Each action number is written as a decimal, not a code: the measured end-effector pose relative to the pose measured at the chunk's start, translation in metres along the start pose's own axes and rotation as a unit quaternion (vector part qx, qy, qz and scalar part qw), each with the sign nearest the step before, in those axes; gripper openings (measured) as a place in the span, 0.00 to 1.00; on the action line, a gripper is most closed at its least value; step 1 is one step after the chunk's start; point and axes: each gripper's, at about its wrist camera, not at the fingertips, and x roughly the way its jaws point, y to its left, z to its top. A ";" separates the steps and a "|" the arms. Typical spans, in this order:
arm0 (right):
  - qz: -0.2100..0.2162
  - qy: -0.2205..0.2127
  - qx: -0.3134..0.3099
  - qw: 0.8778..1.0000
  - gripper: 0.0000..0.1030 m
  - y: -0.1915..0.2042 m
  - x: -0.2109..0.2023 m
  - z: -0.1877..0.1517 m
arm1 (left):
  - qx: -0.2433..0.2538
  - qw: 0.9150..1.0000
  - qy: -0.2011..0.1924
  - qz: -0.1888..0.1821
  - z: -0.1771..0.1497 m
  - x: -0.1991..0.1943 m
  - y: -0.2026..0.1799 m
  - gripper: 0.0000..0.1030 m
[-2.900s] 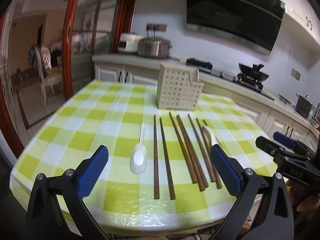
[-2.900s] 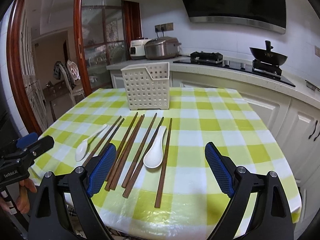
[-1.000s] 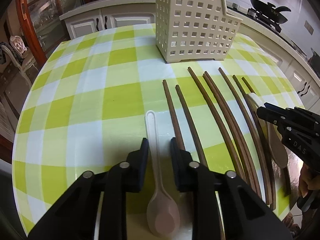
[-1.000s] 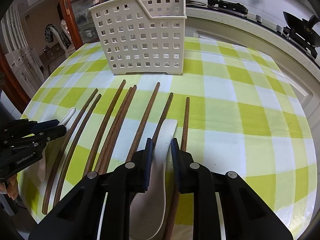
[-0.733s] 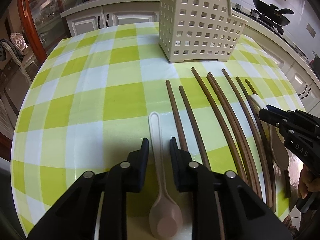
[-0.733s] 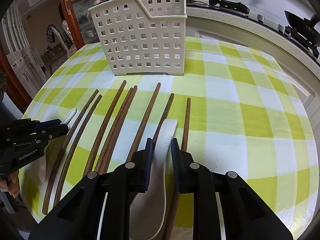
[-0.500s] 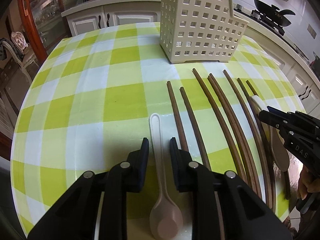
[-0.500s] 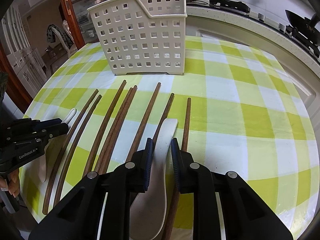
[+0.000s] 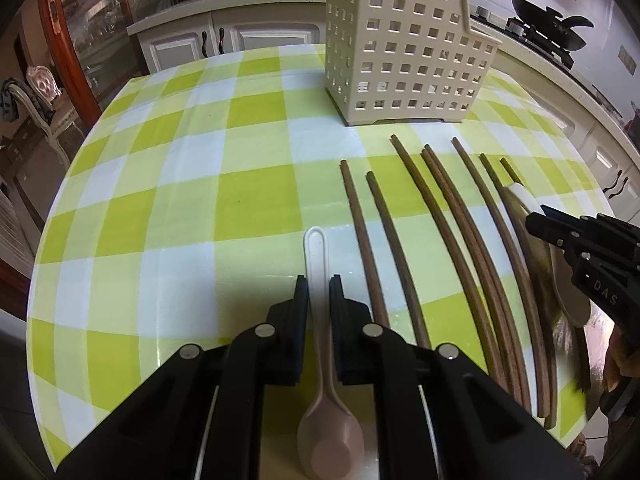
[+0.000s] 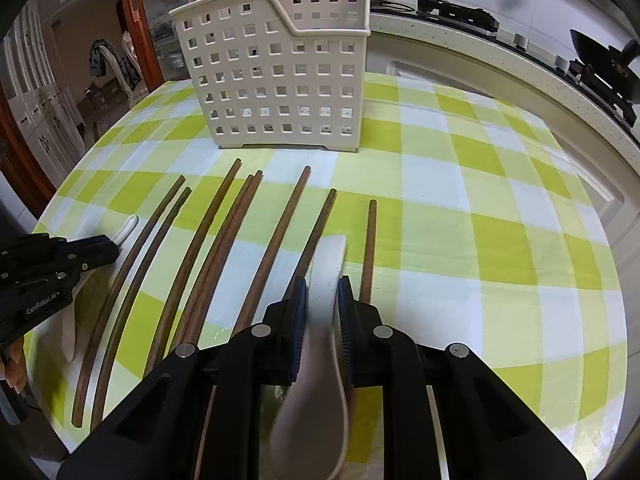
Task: Organize utensils
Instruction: 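Lower the right tool onto the white spoon and close its fingers, then lift the white spoon with the right tool and carry it to the caddy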
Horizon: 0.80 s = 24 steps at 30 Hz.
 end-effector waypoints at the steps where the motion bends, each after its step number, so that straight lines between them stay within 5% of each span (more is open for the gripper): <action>1: 0.003 -0.003 0.004 1.000 0.14 -0.002 -0.002 0.000 | -0.002 1.000 0.000 -0.004 0.000 -0.001 0.000 0.11; 24: 0.028 -0.088 0.002 0.996 0.14 0.009 -0.071 0.005 | 0.003 0.995 -0.100 -0.006 -0.015 -0.086 -0.007 0.11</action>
